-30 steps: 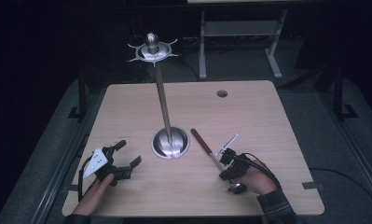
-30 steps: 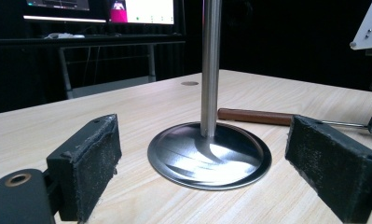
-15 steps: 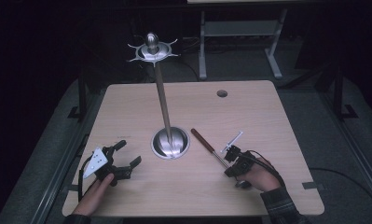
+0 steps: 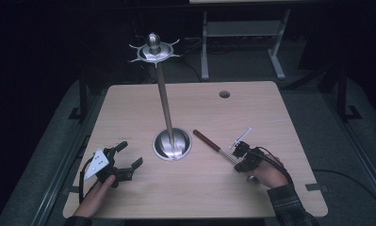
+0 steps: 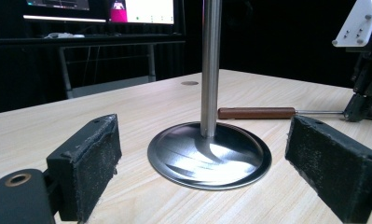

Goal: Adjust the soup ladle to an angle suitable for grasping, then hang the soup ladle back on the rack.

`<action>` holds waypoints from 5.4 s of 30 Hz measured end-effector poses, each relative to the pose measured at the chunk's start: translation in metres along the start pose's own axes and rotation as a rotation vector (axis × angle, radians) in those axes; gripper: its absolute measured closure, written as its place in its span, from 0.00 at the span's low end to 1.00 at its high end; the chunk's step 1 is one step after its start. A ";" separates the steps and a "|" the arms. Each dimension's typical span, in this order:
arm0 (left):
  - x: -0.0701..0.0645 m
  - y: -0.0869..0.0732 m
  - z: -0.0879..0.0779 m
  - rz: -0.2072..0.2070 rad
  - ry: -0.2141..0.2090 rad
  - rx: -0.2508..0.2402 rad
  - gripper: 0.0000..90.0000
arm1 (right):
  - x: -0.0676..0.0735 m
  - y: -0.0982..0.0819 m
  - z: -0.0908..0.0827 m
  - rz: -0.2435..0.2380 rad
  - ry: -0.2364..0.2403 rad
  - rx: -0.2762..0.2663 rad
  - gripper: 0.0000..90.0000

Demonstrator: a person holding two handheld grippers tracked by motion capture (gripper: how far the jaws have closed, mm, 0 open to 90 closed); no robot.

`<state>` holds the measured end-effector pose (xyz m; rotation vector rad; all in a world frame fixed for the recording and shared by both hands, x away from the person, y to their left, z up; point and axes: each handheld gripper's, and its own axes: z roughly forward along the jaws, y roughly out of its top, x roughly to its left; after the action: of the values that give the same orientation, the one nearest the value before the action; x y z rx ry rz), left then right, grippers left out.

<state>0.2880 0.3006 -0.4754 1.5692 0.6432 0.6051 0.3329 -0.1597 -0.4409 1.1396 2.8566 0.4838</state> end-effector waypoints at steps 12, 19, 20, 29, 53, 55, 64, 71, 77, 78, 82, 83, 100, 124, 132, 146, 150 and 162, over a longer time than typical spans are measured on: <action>0.000 0.000 0.000 -0.001 0.000 -0.001 0.11 | -0.021 0.000 -0.002 0.030 -0.052 -0.004 1.00; 0.000 0.000 0.000 0.002 0.003 -0.007 0.11 | -0.029 0.000 -0.004 0.033 -0.048 -0.019 1.00; 0.000 0.000 0.000 0.000 0.003 -0.009 0.11 | -0.029 0.000 -0.005 0.034 -0.040 -0.027 1.00; -0.001 0.000 -0.001 0.006 0.005 -0.005 0.11 | -0.028 0.004 -0.017 0.031 0.002 -0.107 0.94; -0.002 0.000 -0.001 0.000 0.004 -0.012 0.11 | -0.029 0.056 -0.021 -0.033 0.001 -0.181 0.68; -0.002 0.000 -0.001 0.003 0.003 -0.011 0.11 | -0.029 0.063 -0.019 -0.050 0.007 -0.181 0.67; -0.002 0.000 -0.001 0.005 0.000 -0.011 0.11 | -0.029 0.087 -0.010 -0.114 0.001 -0.133 0.63; -0.002 0.000 -0.001 0.007 -0.004 -0.009 0.11 | -0.027 0.101 -0.002 -0.170 -0.019 -0.095 0.61; -0.002 0.000 -0.001 0.007 -0.005 -0.008 0.11 | -0.025 0.109 0.008 -0.195 -0.026 -0.039 0.62; -0.002 0.000 -0.001 0.008 -0.006 -0.007 0.11 | -0.025 0.109 0.010 -0.191 -0.026 -0.030 0.63; -0.002 0.000 -0.001 0.007 -0.006 -0.007 0.11 | -0.027 0.110 0.018 -0.186 -0.032 0.012 0.65; -0.002 0.000 -0.001 0.007 -0.006 -0.007 0.11 | -0.027 0.110 0.019 -0.176 -0.026 0.020 0.66; -0.002 0.000 -0.001 0.007 -0.007 -0.007 0.11 | -0.031 0.112 0.030 -0.163 -0.021 0.080 0.79; -0.002 0.000 -0.001 0.009 -0.005 -0.007 0.11 | -0.029 0.103 -0.001 -0.135 -0.041 -0.035 0.82; -0.002 0.000 -0.001 0.009 -0.003 -0.008 0.11 | -0.033 0.088 -0.027 -0.099 -0.034 -0.183 0.82; -0.002 0.000 -0.001 0.006 -0.001 -0.006 0.11 | -0.032 0.059 -0.059 -0.036 -0.031 -0.426 0.82; -0.002 0.000 -0.001 0.007 -0.001 -0.006 0.11 | -0.032 0.052 -0.067 -0.028 -0.027 -0.494 0.82; -0.002 0.000 -0.001 0.004 0.000 -0.006 0.11 | -0.026 0.043 -0.097 -0.039 0.019 -0.689 0.82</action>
<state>0.2857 0.3001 -0.4754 1.5649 0.6373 0.6093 0.3676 -0.1744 -0.3385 0.9311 2.3747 1.3334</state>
